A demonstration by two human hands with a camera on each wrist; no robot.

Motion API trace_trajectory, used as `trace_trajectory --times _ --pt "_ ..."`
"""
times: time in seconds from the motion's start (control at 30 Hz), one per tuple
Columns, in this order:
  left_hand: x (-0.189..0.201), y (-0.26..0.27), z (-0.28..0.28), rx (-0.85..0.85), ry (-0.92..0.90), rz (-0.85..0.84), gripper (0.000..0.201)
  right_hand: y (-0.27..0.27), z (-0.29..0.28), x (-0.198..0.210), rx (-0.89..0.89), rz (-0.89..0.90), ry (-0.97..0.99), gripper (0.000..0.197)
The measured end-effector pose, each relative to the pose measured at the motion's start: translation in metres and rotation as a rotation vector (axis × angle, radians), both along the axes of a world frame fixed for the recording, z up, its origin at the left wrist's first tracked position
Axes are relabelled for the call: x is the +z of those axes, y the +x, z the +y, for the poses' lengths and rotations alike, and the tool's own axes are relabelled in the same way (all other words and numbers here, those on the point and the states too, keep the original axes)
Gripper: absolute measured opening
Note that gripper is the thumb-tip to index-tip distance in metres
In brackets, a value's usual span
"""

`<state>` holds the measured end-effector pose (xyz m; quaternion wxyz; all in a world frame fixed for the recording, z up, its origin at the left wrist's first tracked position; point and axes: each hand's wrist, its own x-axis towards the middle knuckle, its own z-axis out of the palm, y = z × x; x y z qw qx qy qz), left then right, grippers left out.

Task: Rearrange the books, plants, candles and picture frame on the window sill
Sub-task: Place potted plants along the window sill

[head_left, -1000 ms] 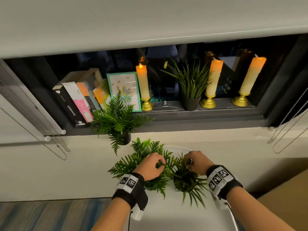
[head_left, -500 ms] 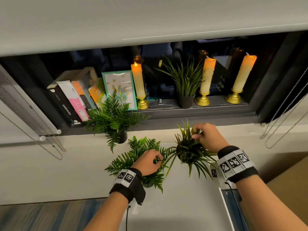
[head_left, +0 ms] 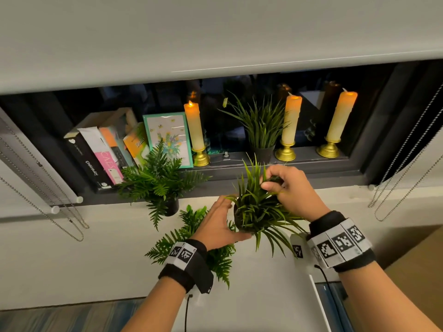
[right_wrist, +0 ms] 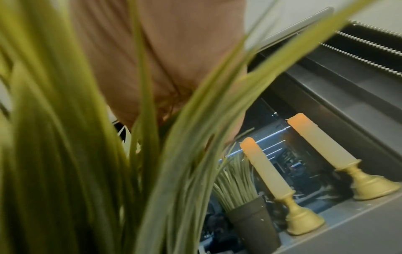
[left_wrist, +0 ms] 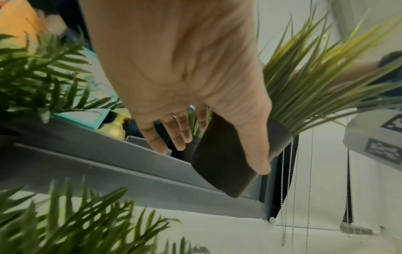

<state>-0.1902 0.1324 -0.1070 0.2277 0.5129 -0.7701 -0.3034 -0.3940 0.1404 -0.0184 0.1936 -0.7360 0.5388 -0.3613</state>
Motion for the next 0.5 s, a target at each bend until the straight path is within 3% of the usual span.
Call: trace_trajectory --times 0.3,0.5 --pt "0.001 0.001 0.006 0.132 0.016 0.084 0.067 0.0 -0.009 0.009 0.069 -0.059 -0.002 0.011" --pt "0.001 0.02 0.001 0.344 0.016 0.188 0.072 -0.022 -0.024 -0.011 -0.229 -0.156 -0.144 0.022"
